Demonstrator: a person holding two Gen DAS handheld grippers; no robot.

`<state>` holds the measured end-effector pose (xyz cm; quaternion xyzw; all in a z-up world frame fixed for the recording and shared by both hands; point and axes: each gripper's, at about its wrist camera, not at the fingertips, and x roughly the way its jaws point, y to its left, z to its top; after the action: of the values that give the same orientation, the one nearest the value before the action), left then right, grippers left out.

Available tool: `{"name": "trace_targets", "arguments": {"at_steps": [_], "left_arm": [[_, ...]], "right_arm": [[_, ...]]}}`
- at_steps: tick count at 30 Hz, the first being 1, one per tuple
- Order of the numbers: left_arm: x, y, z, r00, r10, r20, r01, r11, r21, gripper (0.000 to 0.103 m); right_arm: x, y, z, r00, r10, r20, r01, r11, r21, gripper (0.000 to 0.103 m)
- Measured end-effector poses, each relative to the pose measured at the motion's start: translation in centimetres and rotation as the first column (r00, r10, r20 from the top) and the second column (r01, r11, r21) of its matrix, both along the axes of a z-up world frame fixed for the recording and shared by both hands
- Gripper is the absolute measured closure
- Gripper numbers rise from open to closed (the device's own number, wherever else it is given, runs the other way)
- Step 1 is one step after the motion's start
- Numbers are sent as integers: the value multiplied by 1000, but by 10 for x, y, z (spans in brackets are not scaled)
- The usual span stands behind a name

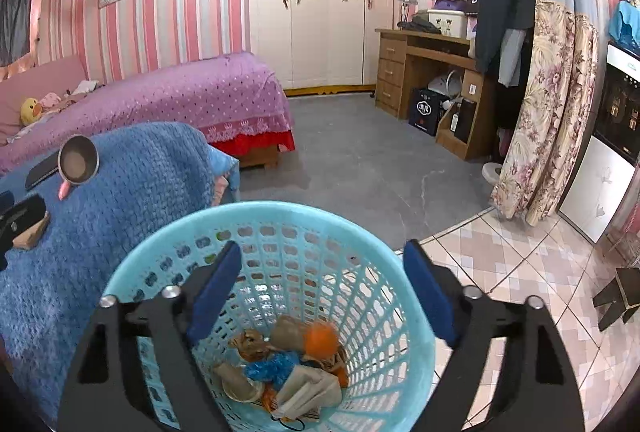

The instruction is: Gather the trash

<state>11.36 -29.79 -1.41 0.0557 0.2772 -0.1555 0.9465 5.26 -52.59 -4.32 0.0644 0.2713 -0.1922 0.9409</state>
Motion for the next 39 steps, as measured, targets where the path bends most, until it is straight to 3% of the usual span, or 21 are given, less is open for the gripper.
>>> {"name": "trace_targets", "arguments": {"at_steps": [1, 6, 16, 19, 28, 39], "left_arm": [[-2, 4, 1, 1000, 3, 5, -3, 1000, 6, 6], [-21, 31, 8, 999, 4, 34, -5, 999, 37, 6], [-70, 100, 21, 997, 50, 62, -52, 998, 34, 5], [-87, 124, 20, 995, 72, 72, -75, 997, 27, 5], [-110, 170, 16, 993, 98, 70, -96, 995, -31, 5], [-122, 198, 16, 988, 120, 92, -114, 991, -69, 5]], "right_arm": [[-1, 1, 0, 1000, -1, -2, 1, 1000, 7, 8], [-8, 15, 6, 1000, 0, -4, 0, 1000, 5, 5], [-63, 82, 66, 982, 23, 185, -23, 1000, -6, 4], [-74, 107, 63, 983, 62, 172, -67, 997, 23, 4], [-85, 173, 42, 985, 144, 93, -142, 989, -34, 4], [-93, 209, 50, 976, 182, 122, -170, 980, -103, 5]]}}
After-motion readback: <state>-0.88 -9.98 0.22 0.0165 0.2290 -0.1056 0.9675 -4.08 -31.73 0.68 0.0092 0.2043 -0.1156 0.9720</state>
